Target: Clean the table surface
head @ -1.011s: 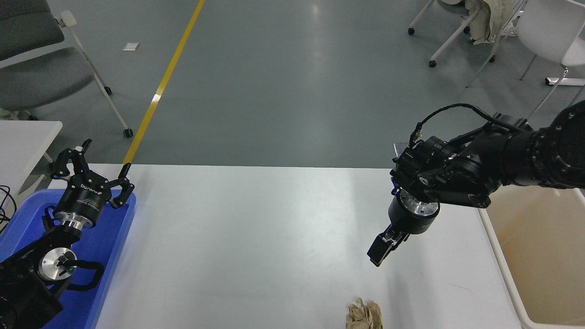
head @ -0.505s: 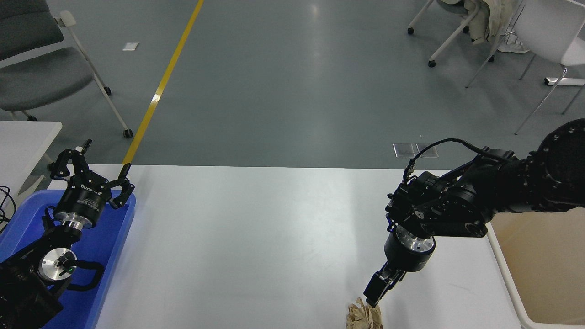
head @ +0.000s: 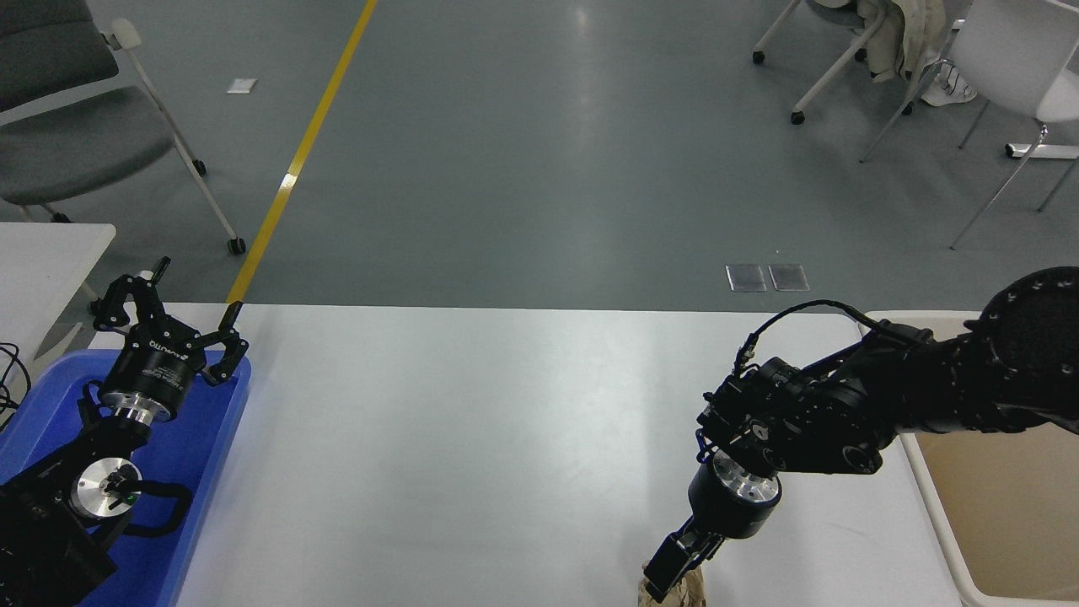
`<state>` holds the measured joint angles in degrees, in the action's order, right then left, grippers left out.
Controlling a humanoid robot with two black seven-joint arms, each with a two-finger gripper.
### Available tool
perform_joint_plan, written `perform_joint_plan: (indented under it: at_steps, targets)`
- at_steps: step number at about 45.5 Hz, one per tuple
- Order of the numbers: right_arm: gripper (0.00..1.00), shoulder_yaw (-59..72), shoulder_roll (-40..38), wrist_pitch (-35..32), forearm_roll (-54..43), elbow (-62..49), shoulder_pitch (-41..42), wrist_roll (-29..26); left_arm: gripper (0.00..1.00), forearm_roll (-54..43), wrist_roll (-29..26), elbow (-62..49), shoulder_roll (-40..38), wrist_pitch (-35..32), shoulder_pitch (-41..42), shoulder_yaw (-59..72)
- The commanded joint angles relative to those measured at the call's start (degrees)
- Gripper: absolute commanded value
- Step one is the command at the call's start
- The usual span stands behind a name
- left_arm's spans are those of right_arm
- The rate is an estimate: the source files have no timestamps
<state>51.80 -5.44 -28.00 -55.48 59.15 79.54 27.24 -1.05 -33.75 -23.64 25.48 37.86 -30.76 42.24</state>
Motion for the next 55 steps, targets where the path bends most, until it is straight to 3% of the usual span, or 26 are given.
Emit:
perform_joint_plan:
  at_steps: [1, 46, 48, 55]
  targets:
    - [1.00, -0.21, -0.71, 0.92, 0.02, -2.11, -2.72, 0.00, 1.00, 0.00, 0.00, 0.00, 0.01, -0.06, 0.00, -0.05]
    - [0.99, -0.21, -1.06, 4.52, 0.02, -3.87, -8.96, 0.00, 1.00, 0.00, 0.00, 0.00, 0.01, -0.07, 0.00, 0.04]
    - [0.96, -0.21, -1.06, 5.40, 0.02, -4.39, -9.14, 0.09, 1.00, 0.00, 0.00, 0.00, 0.01, -0.06, 0.00, 0.04]
    - [0.70, -0.12, -0.98, 6.02, 0.11, -6.33, -10.20, 2.11, 1.00, 0.00, 0.00, 0.00, -0.08, -0.07, 0.00, 0.04]
